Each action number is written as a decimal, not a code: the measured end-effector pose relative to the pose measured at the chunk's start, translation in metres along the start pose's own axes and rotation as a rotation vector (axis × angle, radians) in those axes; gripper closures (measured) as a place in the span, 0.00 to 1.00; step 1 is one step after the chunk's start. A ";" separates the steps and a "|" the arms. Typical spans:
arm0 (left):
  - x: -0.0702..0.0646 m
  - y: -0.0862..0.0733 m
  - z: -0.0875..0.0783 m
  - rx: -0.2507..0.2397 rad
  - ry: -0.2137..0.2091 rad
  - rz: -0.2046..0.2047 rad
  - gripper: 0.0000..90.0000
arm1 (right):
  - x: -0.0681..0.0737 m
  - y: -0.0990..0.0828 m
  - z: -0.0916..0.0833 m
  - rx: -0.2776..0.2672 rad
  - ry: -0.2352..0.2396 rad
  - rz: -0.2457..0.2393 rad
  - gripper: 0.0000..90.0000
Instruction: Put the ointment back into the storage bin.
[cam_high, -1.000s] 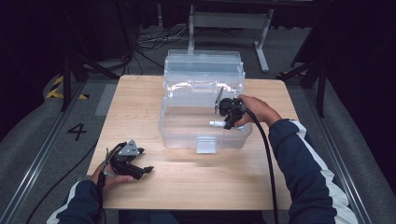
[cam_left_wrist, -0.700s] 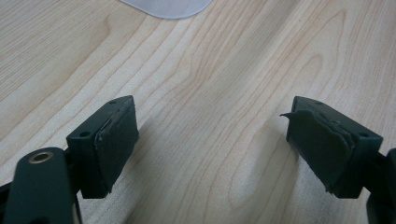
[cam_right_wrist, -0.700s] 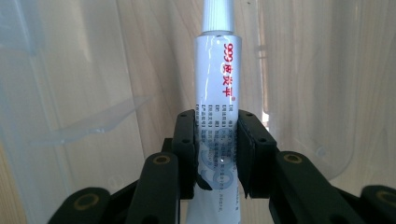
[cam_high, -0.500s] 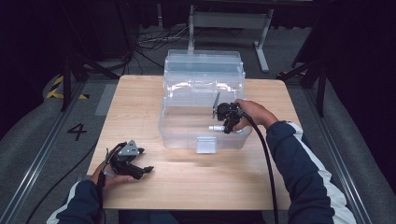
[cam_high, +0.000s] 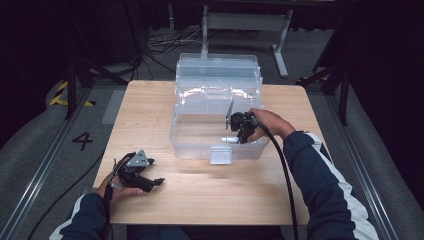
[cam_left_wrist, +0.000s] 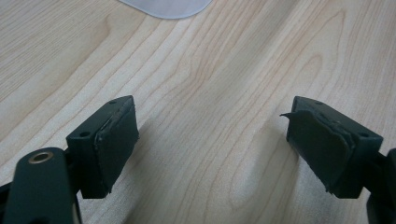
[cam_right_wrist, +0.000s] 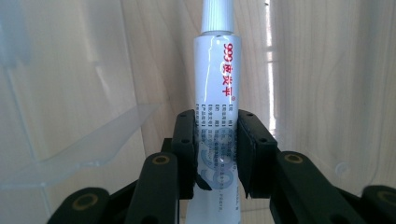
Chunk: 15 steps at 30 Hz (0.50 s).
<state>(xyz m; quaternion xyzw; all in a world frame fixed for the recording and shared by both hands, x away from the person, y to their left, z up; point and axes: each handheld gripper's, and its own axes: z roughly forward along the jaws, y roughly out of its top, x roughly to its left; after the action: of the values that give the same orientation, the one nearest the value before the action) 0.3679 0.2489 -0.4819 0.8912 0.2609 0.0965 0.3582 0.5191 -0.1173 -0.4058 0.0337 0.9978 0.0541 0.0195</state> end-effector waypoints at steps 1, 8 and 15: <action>0.000 0.000 0.000 0.000 0.000 0.000 0.19 | 0.000 0.000 0.000 -0.001 -0.002 0.002 0.79; 0.000 0.000 0.000 0.000 0.000 0.000 0.19 | 0.002 -0.001 -0.002 -0.006 -0.003 0.006 0.76; 0.000 0.000 0.000 0.000 0.000 0.000 0.19 | 0.002 -0.006 -0.009 -0.034 -0.023 0.013 0.76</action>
<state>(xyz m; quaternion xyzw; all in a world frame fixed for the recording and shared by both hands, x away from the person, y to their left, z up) 0.3679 0.2488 -0.4819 0.8912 0.2610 0.0964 0.3583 0.5166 -0.1240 -0.3971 0.0402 0.9962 0.0707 0.0310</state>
